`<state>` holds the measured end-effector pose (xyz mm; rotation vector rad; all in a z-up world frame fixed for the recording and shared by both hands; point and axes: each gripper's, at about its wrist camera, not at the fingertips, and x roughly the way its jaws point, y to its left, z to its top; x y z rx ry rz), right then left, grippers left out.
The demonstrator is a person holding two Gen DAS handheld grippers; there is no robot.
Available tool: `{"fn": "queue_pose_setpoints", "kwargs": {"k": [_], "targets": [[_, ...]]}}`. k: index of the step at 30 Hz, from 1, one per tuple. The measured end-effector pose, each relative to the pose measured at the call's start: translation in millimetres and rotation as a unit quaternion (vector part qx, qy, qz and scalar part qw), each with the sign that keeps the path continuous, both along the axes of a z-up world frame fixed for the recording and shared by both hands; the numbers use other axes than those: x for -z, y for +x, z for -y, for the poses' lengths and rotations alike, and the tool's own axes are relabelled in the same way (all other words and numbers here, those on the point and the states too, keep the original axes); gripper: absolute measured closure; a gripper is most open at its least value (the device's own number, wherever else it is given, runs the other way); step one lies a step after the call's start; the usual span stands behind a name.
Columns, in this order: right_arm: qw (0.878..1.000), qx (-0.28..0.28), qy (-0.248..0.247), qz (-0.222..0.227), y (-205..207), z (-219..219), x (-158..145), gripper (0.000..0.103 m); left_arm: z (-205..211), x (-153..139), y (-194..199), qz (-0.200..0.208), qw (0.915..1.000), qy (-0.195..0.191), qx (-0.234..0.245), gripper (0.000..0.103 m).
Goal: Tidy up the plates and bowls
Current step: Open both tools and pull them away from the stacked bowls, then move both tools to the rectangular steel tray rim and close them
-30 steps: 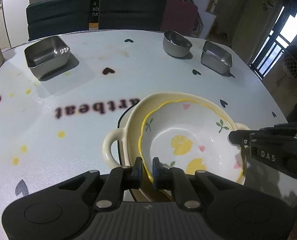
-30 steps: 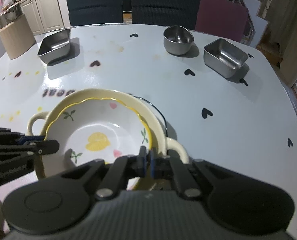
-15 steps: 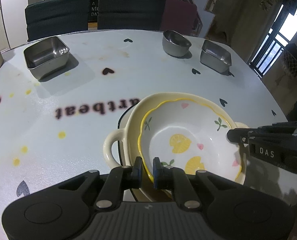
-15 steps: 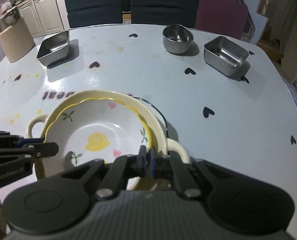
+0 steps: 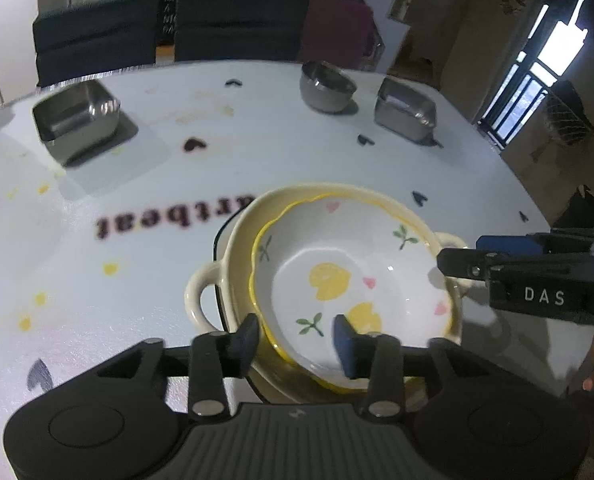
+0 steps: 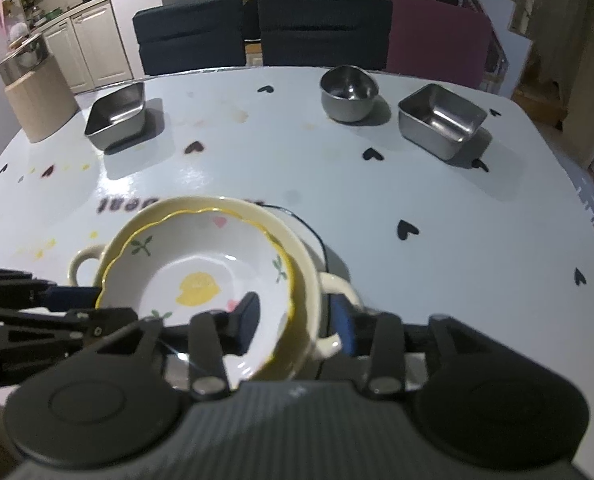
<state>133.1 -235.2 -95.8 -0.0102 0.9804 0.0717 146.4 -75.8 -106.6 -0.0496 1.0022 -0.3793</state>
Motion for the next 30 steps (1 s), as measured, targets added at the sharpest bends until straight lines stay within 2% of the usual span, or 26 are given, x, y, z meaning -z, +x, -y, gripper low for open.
{"fn": "queue_pose_setpoints", "kwargs": {"k": [1, 2, 8, 11, 12, 16, 21, 30], "targets": [[1.0, 0.002, 0.003, 0.004, -1, 3, -2, 0.045, 0, -6, -3, 0.01, 0.9999, 0.006, 0.0, 0.038], [1.0, 0.005, 0.006, 0.01, -2, 4, -4, 0.039, -1, -11, -7, 0.022, 0.9997, 0.008, 0.002, 0.025], [0.998, 0.037, 0.01, 0.059, -8, 9, -24, 0.014, -20, -43, -9, 0.07, 0.9975, 0.013, 0.003, 0.001], [0.995, 0.047, 0.017, 0.085, -8, 7, -33, 0.001, -35, -55, -2, 0.092, 0.9953, 0.029, -0.002, 0.0], [0.994, 0.05, 0.02, 0.095, -8, 6, -36, 0.0, -40, -59, 3, 0.097, 0.9947, 0.035, -0.003, 0.0], [0.991, 0.056, 0.044, 0.114, 0, -2, -46, 0.0, -66, -70, 24, 0.111, 0.9923, 0.054, -0.003, 0.0], [0.988, 0.064, 0.062, 0.13, 21, -23, -51, 0.0, -114, -78, 64, 0.126, 0.9894, 0.062, -0.036, 0.0], [0.977, 0.089, 0.166, 0.104, 93, -102, -31, 0.0, -209, -49, 162, 0.134, 0.9807, 0.077, -0.12, 0.0]]}}
